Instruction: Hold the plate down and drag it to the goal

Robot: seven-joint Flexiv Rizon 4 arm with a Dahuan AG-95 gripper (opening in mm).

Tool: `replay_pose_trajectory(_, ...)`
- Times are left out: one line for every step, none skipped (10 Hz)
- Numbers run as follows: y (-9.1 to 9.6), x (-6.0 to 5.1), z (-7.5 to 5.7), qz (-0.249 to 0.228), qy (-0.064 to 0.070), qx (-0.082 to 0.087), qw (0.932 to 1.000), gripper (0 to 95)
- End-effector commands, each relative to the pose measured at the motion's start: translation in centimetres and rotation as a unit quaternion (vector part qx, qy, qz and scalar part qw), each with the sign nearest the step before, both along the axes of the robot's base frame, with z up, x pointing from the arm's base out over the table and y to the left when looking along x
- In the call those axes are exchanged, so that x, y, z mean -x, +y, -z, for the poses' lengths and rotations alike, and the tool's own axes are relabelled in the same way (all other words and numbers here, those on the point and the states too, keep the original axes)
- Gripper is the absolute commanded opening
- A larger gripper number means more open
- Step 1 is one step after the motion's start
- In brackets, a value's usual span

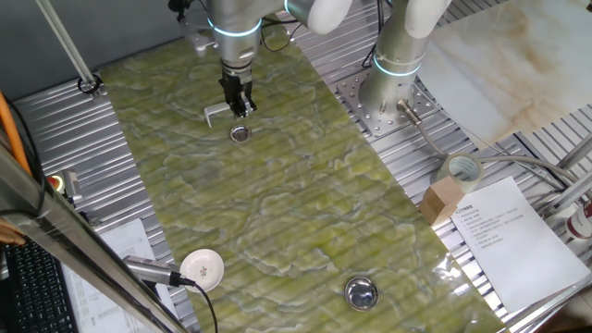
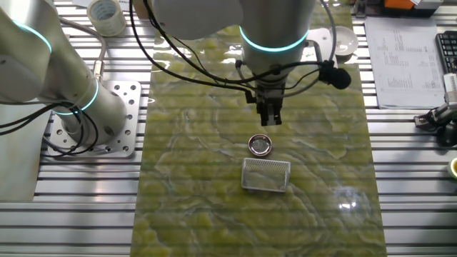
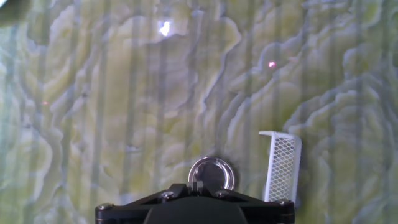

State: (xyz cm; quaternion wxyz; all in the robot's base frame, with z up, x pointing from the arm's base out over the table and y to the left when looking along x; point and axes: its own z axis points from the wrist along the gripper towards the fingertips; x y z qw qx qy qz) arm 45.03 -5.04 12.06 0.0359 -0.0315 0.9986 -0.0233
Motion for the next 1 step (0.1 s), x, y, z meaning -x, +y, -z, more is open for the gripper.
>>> replay_pose_trajectory(-0.02, -0.01, 0.02, -0.006, 0.000, 0.000, 1.0000, 0.0)
